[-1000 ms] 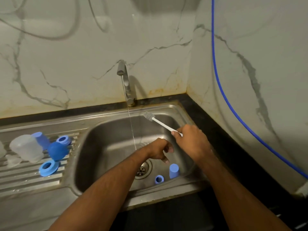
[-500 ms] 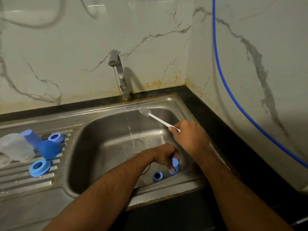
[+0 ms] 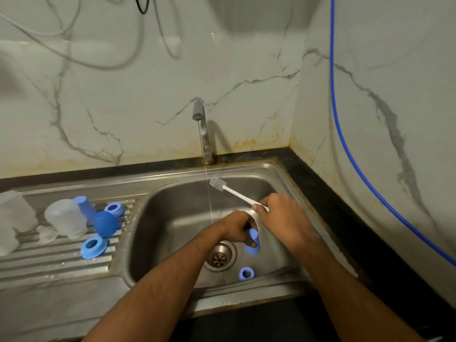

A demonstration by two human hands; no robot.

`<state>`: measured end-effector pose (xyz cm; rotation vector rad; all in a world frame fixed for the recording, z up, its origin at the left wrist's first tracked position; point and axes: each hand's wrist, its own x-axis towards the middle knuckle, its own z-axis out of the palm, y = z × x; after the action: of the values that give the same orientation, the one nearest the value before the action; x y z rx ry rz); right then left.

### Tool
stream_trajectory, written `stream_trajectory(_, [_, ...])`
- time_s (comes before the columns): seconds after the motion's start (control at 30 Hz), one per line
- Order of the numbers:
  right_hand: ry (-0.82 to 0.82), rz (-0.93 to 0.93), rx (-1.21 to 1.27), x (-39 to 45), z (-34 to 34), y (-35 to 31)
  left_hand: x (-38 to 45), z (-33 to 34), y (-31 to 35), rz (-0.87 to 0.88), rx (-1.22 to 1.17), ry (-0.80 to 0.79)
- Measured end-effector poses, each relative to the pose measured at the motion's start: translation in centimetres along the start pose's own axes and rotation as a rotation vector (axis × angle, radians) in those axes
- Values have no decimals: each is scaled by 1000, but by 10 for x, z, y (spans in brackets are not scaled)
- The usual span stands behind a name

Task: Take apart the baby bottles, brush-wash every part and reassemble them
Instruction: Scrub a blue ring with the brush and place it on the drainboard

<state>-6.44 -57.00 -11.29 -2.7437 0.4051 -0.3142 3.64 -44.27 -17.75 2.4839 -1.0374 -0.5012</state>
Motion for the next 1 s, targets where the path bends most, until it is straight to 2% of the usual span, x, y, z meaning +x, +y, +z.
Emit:
stream_trajectory(0.17, [15, -22, -42, 0, -7, -22, -21, -15, -9, -130, 22, 88])
stream_trajectory(0.27, [25, -18, -30, -2, -8, -30, -32, -26, -17, -286, -23, 203])
stream_trajectory(0.4, [23, -15, -38, -4, -12, -36, -45, -41, -28, -541, -336, 410])
stream_trajectory(0.5, [6, 6, -57, -5, -13, -39, -54, -49, -34, -637, -518, 564])
stream_trajectory(0.67, [-4, 7, -80, 2, -12, -41, -61, -63, -41, -667, -859, 687])
stream_trajectory(0.73, [-9, 1, -81, 6, -7, -40, -62, -67, -45, -665, -929, 713])
stream_trajectory(0.9, [-43, -9, -64, 17, 4, -35, -51, -73, -67, -667, -960, 805])
stream_trajectory(1.0, [-40, -17, -53, 25, 3, -33, -45, -72, -79, -641, -876, 855])
